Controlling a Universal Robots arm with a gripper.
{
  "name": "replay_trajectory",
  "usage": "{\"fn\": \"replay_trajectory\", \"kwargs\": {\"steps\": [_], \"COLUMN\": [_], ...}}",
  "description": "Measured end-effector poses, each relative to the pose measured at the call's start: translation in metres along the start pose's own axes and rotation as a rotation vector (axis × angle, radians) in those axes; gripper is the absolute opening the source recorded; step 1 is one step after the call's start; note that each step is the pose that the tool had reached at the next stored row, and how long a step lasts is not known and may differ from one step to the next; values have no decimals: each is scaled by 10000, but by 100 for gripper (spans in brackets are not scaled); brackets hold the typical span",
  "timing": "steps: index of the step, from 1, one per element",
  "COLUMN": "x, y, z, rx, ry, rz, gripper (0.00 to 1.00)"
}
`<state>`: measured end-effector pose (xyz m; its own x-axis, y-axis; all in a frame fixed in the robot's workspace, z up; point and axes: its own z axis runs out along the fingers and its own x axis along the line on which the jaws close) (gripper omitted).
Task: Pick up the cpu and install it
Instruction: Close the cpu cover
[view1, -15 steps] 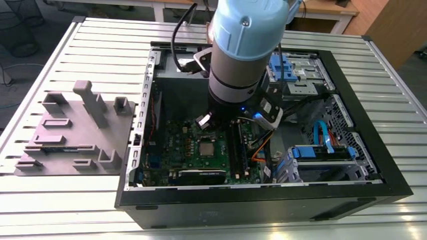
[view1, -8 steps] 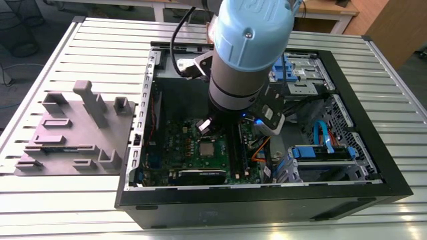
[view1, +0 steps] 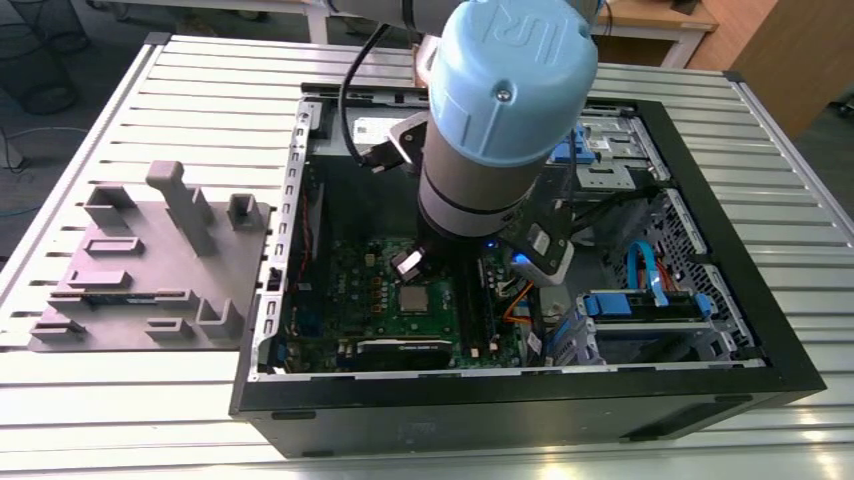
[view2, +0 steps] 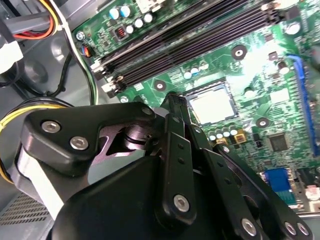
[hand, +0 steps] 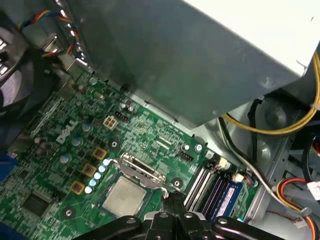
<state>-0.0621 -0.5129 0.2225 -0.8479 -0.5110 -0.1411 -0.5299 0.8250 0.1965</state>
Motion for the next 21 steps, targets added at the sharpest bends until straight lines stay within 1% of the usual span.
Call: {"fn": "replay_trajectory", "kwargs": {"steps": [7,8,15,21], "x": [55,65,29,23], "y": [-97,-120,-151,-154], "z": [-28,-34,-34,-35], "rx": [-41,-46,-47,-46], "ry": [-24,-28,-28,-28], "rz": [1,1,1,1], "gripper": [11,11,11,11]}}
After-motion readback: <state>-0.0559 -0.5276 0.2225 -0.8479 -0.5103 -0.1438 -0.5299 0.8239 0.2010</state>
